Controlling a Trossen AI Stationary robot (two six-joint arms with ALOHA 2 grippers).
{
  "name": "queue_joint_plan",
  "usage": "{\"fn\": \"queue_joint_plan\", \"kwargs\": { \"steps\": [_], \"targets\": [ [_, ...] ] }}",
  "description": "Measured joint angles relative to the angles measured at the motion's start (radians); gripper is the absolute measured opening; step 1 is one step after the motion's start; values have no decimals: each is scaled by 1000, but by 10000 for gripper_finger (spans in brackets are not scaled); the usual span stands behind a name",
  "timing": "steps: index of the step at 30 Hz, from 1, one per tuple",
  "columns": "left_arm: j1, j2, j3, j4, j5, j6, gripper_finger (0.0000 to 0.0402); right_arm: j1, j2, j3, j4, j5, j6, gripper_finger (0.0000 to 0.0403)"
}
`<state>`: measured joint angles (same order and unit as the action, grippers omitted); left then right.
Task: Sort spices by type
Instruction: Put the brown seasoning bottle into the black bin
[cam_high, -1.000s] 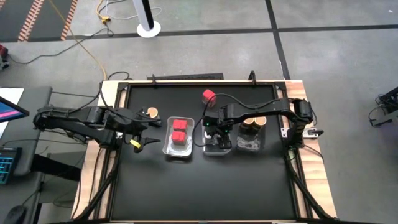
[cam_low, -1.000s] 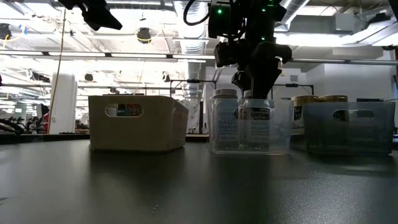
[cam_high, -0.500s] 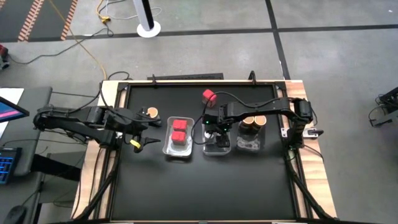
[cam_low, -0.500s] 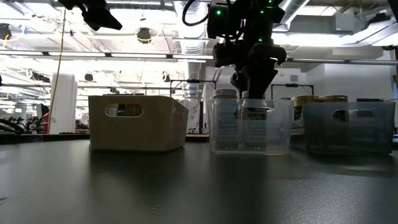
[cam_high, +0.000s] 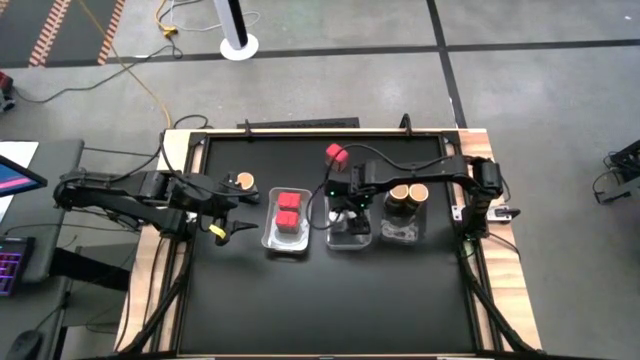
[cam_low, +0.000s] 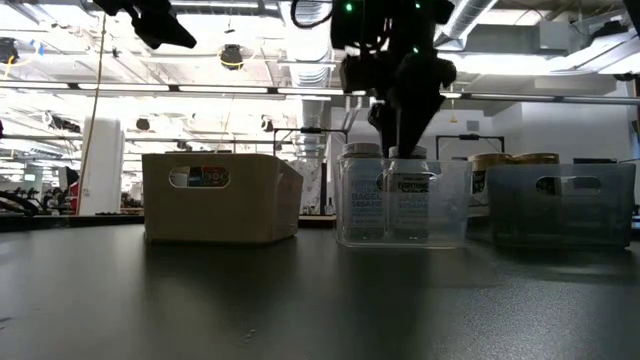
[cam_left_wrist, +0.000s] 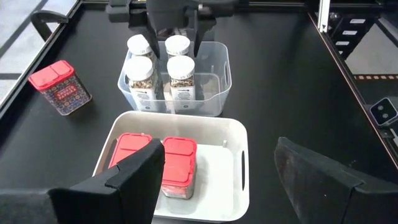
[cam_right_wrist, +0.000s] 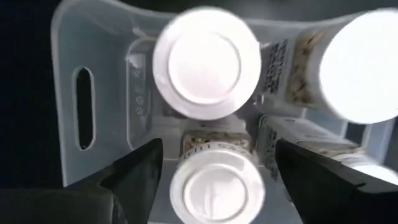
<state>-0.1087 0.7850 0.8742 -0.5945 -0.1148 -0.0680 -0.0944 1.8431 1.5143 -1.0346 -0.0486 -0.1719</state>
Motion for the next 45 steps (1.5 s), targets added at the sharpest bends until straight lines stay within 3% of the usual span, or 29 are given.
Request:
{"fn": "queue_joint_plan", "kwargs": {
  "steps": [15, 21, 25, 27, 34, 40, 45],
  "targets": [
    [0, 0, 0, 1, 0, 11, 293, -7, -8, 306, -313, 1, 2, 337],
    [0, 0, 0, 1, 0, 11, 293, -13, -96, 307, -326, 1, 189, 337],
    [0, 0, 0, 2, 0, 12, 293, -6, -188, 291, -332, 3, 221, 337],
    [0, 0, 0, 3, 0, 12, 293, 9, -234, 291, -336, 56, 265, 337],
    [0, 0, 0, 3, 1, -56, 293, 137, -387, 291, -401, 397, 482, 330],
    [0, 0, 0, 3, 1, -60, 293, 290, -458, 291, -518, 601, 797, 325],
    [0, 0, 0, 14, -3, -60, 293, 462, -511, 166, -526, 759, 1018, 324]
  ]
}}
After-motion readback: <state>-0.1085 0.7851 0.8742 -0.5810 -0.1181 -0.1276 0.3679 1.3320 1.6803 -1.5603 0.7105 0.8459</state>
